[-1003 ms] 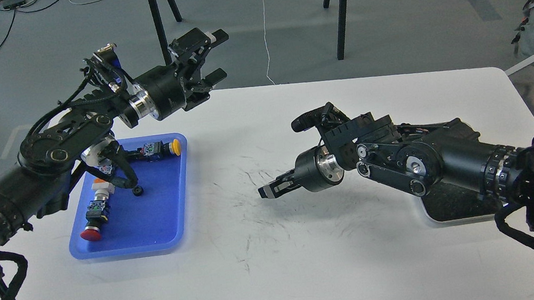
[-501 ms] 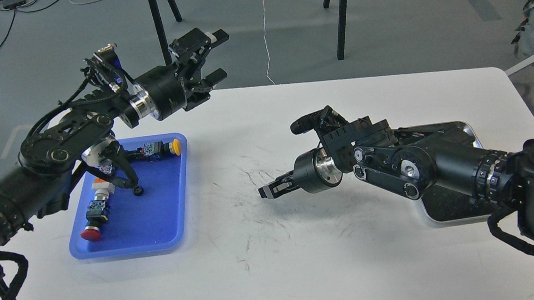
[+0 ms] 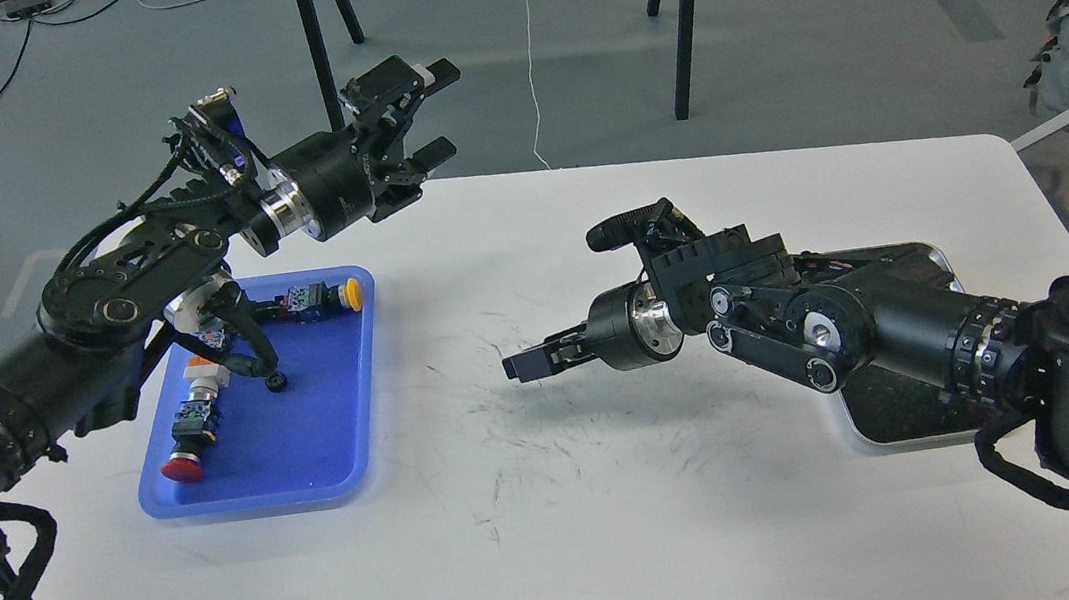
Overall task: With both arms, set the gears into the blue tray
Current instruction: 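Release the black part at mid-table and raise the right arm away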
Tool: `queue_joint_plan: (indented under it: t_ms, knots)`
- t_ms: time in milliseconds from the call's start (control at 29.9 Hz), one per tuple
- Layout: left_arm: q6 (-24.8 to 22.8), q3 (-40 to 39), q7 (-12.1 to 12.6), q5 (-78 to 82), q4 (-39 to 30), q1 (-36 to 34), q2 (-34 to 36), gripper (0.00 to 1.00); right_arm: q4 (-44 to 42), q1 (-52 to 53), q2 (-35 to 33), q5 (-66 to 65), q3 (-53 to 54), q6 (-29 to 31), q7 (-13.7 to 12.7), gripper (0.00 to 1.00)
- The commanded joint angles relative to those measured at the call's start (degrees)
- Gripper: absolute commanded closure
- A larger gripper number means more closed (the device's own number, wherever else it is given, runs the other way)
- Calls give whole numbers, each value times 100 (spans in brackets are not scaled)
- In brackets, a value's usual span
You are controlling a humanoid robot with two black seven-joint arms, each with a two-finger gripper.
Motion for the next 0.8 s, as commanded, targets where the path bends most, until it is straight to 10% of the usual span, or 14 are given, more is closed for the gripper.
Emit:
queue_joint_plan:
  t_ms: [0, 501, 769]
  knots:
    - [0, 0, 0, 0, 0, 6, 6, 0, -34, 68, -123, 28, 78, -18, -5, 2]
    - [35, 9, 0, 2388, -606, -3, 67, 0, -895, 657, -501, 1240, 1837, -1222, -14, 2]
    - [1123, 781, 0, 4437, -1353, -38, 129, 0, -1045, 1201, -835, 2568, 1828, -1073, -14, 2]
